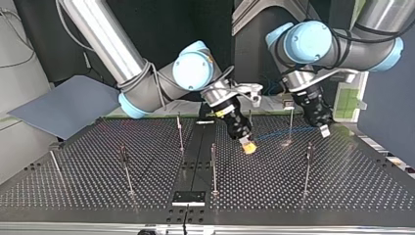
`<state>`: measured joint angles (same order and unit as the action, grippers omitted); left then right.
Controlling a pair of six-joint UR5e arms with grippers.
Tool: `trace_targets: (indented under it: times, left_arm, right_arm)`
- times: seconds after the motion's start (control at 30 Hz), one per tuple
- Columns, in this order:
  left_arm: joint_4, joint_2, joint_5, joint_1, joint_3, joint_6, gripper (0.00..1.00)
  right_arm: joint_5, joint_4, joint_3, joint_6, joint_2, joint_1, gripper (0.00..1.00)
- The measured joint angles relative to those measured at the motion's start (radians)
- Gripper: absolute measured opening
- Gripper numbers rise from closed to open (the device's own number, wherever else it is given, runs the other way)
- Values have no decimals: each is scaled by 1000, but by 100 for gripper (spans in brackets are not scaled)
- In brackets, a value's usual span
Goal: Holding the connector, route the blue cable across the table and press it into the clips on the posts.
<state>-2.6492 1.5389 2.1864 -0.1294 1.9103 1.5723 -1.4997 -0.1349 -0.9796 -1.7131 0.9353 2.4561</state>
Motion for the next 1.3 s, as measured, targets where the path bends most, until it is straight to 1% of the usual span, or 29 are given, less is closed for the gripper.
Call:
trace_targets:
  times: [0.13, 0.3, 0.53, 0.63, 0.73, 0.93, 1.07, 1.3]
  left_arm:
    - [-4, 22, -10, 17, -16, 1, 0]
    - [-3, 39, -25, 46, -25, 15, 0]
    - [-2, 41, -83, 107, -28, 23, 0]
    - [5, 41, -108, 126, -29, 28, 0]
    - [16, 42, -131, 133, -32, 41, 0]
    - [26, 51, -184, 138, -38, 62, 0]
    - [28, 68, -215, 145, -45, 64, 0]
    - [48, 75, -248, 167, -53, 72, 0]
  right_arm:
    - [3, 3, 17, -2, -5, 3, 0]
    - [5, 4, 24, -7, -9, 3, 0]
    - [11, 7, 37, -10, -28, 0, 0]
    - [11, 8, 39, -10, -32, 0, 0]
    - [12, 18, 50, -11, -42, 2, 0]
    - [12, 38, 92, -13, -74, 3, 0]
    - [12, 42, 121, -18, -81, -1, 0]
    - [14, 43, 136, -21, -83, -9, 0]
